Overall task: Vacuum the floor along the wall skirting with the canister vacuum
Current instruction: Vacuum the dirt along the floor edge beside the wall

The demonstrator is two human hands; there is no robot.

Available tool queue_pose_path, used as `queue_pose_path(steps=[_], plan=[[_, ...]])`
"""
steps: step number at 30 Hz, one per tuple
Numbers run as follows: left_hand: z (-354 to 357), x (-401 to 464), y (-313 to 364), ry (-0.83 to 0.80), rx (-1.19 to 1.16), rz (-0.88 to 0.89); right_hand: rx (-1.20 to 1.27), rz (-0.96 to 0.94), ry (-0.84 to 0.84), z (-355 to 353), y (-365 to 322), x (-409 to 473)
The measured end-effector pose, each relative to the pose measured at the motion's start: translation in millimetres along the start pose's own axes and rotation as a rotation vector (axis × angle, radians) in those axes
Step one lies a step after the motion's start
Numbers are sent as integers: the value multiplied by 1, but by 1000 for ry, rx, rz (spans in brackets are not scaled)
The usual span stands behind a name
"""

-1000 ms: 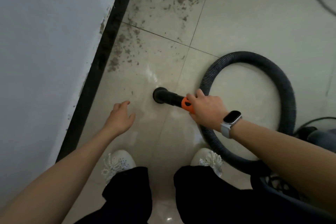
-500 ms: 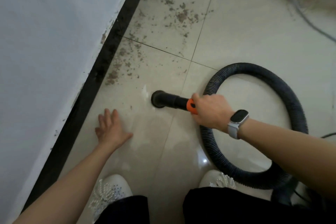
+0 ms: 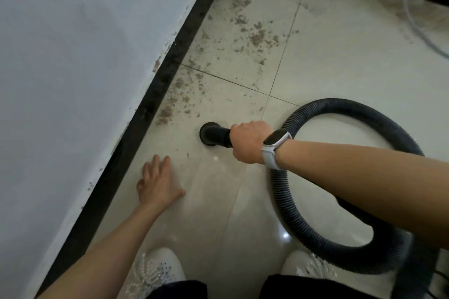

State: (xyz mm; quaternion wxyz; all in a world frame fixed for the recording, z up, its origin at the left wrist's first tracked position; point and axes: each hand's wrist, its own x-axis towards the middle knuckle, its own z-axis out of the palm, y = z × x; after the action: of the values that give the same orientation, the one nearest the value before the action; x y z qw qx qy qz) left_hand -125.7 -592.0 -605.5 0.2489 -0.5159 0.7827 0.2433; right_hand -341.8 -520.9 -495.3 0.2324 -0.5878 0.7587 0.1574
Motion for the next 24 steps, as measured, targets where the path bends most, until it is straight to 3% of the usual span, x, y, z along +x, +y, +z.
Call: queue_pose_path(steps=[4, 6, 13, 15, 20, 24], plan=[[-1, 2, -16, 116, -86, 50, -24, -287, -109, 27, -38, -31], [1, 2, -22, 166, -133, 46, -24, -319, -167, 36, -42, -40], [4, 3, -28, 188, -176, -6, -66, 180, 69, 8, 41, 9], [4, 5, -31, 204, -183, 7, -57, 100, 53, 5, 29, 4], [4, 7, -35, 284, -317, -18, -80, -324, -46, 32, -42, -18], [4, 8, -42, 274, -266, -3, -94, -225, -14, 20, -32, 15]])
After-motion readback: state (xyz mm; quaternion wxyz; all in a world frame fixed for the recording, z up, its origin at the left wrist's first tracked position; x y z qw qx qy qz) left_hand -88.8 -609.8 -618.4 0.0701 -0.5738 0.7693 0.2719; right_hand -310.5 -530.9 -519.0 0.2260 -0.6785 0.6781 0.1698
